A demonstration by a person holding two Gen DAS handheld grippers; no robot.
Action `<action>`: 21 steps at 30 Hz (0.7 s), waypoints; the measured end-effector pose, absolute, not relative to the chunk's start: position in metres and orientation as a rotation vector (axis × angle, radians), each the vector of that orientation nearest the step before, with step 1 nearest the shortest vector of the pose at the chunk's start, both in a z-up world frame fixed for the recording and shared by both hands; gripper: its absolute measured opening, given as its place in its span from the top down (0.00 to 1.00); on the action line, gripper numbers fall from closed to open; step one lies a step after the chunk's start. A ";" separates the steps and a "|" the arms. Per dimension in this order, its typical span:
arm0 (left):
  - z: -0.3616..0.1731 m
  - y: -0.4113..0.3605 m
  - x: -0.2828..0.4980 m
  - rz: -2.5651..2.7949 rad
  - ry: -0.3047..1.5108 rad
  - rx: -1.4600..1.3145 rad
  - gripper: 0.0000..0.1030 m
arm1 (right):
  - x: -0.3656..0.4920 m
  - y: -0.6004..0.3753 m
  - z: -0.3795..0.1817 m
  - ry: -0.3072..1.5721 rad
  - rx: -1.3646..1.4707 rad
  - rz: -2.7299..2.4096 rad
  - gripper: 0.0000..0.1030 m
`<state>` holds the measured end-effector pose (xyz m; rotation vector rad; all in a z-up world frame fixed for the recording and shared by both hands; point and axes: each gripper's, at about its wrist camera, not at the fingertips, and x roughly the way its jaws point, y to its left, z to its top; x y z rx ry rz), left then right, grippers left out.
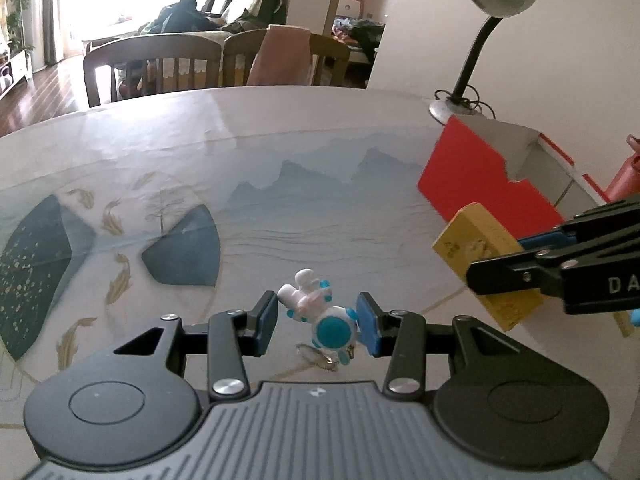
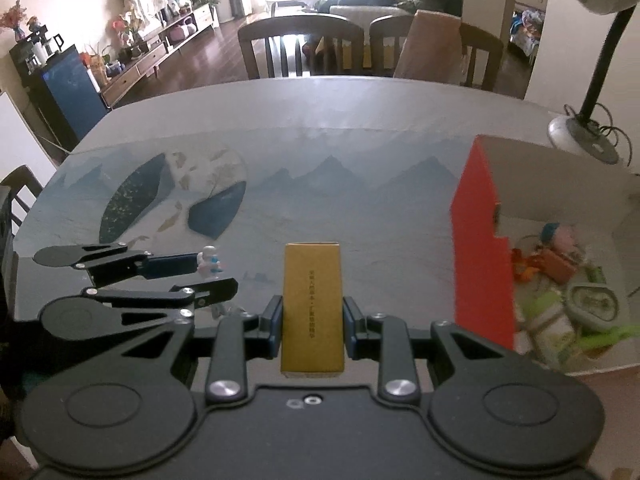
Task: Organize rigid objects
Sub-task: 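Carry the figure keychain and yellow box with both tools over the red box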
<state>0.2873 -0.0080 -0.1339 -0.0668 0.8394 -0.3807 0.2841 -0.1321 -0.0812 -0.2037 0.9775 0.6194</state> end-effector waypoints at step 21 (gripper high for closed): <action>-0.040 -0.084 0.264 -0.513 0.779 -0.076 0.59 | 0.294 -0.247 -0.030 0.860 -0.101 0.536 0.72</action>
